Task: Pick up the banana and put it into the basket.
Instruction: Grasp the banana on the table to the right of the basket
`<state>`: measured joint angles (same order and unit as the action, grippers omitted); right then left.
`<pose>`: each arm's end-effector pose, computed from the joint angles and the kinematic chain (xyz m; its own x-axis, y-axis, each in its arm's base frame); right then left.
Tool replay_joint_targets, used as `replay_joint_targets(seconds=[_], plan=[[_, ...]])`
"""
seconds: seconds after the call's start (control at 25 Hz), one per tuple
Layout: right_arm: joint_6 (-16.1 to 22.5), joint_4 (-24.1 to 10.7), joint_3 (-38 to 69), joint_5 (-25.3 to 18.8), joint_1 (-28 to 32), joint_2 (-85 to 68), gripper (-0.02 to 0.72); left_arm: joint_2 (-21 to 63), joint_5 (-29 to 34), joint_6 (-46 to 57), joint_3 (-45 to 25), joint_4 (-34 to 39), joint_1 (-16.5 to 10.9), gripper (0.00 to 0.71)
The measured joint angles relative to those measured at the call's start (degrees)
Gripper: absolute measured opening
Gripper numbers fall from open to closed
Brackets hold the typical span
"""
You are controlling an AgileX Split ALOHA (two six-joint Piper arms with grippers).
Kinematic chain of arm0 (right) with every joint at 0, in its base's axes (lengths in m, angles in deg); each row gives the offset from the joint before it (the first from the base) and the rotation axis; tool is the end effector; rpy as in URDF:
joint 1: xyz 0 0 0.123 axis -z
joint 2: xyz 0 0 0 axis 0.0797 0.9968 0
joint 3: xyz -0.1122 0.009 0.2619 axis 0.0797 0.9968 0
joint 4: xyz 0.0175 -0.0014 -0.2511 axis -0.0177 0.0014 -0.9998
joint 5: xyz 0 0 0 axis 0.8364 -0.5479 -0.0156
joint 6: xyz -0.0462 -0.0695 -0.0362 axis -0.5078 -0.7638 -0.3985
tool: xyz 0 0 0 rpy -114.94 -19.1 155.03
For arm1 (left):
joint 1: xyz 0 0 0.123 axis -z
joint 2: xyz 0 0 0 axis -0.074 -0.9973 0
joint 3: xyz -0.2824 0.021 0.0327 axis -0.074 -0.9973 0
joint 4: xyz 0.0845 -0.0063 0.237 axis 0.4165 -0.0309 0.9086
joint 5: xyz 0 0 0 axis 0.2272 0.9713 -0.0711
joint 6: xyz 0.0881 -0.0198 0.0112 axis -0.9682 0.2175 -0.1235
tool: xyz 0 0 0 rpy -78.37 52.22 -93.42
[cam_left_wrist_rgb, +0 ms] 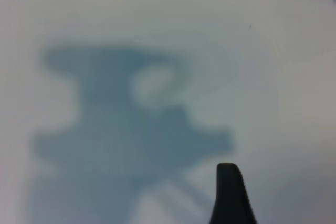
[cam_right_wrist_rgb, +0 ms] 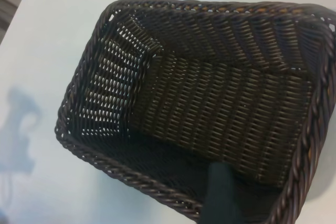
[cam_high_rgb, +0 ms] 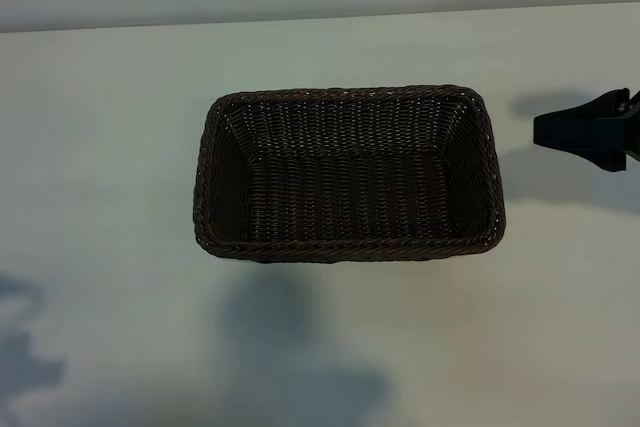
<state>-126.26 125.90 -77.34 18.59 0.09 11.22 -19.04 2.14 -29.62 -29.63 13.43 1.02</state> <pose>0.2251 0.0424 0.2642 -0.7546 0.0444 -0.6546 -0.3830 0.7803 0.4944 0.0426 0.0011 0.2761 -0.6925 0.0341 -0.7206 0.0316 0.9994 0.0169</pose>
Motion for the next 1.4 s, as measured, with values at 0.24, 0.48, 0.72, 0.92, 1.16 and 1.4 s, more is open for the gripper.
replay_joint_targets(seconds=[0.24, 0.48, 0.72, 0.92, 1.16, 1.4], plan=[[0.00, 0.00, 0.00, 0.00, 0.00, 0.00, 0.543, 8.23, 0.04, 0.00, 0.00, 0.62, -6.61, 0.499], [0.00, 0.00, 0.00, 0.05, 0.00, 0.00, 0.543, 18.15, 0.59, 0.00, 0.11, 0.80, -8.56, 0.498], [0.00, 0.00, 0.00, 0.16, 0.00, 0.00, 0.543, 18.28, 0.59, 0.00, 0.01, 0.87, -8.67, 0.498], [1.25, -0.61, -1.23, -2.58, 0.00, 0.00, 0.543, 18.28, 0.55, 0.07, 0.01, 0.87, -8.67, 0.498], [8.73, -6.60, -6.48, -1.42, -0.06, 0.02, 0.543, 18.28, 0.48, 0.07, -0.05, 0.87, -8.67, 0.498], [24.00, -22.71, -10.07, -0.51, -0.06, 0.19, 0.543, 18.28, 0.48, 0.07, -0.05, 0.87, -8.67, 0.498]])
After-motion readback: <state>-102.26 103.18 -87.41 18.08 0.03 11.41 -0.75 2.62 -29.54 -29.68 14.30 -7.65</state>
